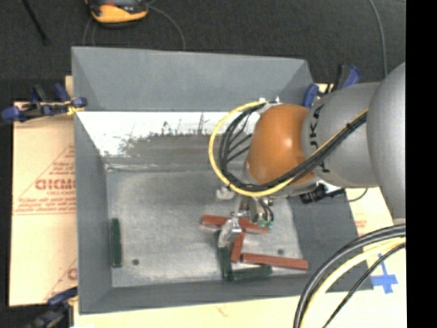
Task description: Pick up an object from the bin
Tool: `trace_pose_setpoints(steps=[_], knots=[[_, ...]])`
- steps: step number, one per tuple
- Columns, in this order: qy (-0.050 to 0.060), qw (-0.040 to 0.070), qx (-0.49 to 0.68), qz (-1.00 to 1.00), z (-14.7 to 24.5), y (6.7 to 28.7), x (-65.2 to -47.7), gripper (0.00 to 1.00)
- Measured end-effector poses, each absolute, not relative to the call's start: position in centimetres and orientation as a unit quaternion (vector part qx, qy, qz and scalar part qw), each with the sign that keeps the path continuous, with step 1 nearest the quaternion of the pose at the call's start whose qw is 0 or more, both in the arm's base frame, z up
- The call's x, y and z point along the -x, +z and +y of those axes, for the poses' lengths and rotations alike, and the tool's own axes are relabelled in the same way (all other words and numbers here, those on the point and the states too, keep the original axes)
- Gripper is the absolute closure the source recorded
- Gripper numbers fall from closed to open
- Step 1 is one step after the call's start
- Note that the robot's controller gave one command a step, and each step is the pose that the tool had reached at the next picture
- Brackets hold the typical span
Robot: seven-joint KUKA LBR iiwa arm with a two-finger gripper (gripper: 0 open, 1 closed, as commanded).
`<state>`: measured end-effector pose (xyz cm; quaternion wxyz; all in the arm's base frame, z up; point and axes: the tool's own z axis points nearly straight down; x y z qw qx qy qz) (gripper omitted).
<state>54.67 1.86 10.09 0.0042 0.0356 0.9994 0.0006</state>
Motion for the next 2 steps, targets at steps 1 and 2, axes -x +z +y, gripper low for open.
trace_pose_setpoints(steps=[1, 2], knots=[[0.000, 0.006, -0.042, 0.999, 1.9, 10.1, -54.8, 0.00], [0.000, 0.000, -0.142, 0.990, 1.4, 10.7, -52.2, 0.00]])
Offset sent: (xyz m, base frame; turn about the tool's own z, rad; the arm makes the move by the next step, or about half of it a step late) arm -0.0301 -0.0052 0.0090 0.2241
